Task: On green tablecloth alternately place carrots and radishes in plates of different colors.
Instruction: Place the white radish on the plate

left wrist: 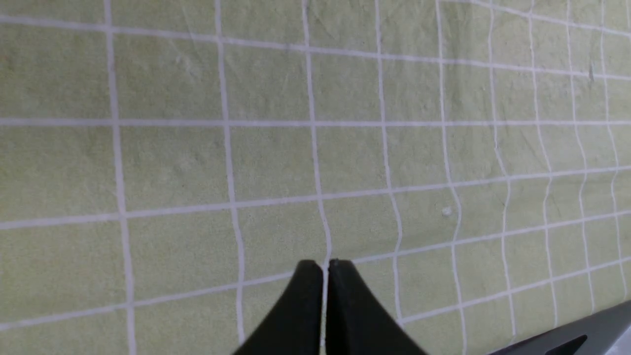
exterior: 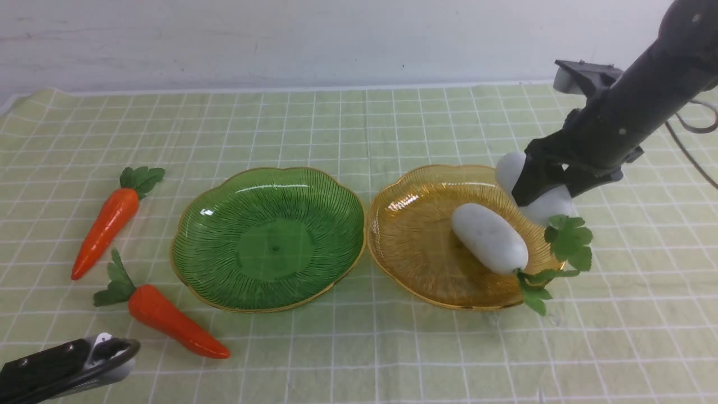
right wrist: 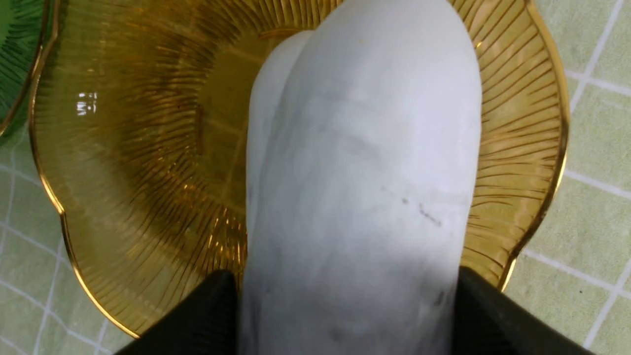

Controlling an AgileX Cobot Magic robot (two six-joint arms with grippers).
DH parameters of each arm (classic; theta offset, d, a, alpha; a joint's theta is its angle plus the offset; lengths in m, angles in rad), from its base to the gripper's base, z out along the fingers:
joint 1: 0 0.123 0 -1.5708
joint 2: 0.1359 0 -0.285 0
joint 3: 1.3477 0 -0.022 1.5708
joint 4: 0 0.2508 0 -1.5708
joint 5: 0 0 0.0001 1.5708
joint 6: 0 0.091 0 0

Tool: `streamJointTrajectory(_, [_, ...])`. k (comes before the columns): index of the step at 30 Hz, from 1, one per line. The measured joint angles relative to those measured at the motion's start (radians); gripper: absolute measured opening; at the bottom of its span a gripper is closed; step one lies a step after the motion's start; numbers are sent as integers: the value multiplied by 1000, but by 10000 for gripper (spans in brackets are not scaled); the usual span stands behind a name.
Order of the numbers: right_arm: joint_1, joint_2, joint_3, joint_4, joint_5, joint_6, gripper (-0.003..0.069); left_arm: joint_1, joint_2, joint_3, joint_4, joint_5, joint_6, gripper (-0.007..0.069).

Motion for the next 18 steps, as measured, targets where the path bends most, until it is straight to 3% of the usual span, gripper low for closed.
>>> streamJointTrajectory(4, [4,0,0,-10,1,19,524,0,0,0,0,-1,0,-3])
streamJointTrajectory(9, [4,0,0,-49,1,80,654,0,0,0,0,-1,0,-3])
streamJointTrajectory(14, [4,0,0,-74,1,122,674,0,0,0,0,-2,-3,-3])
streamJointTrajectory(18, [4,-16,0,-78,2,172,650,0,0,-8,3,-5,-3,0])
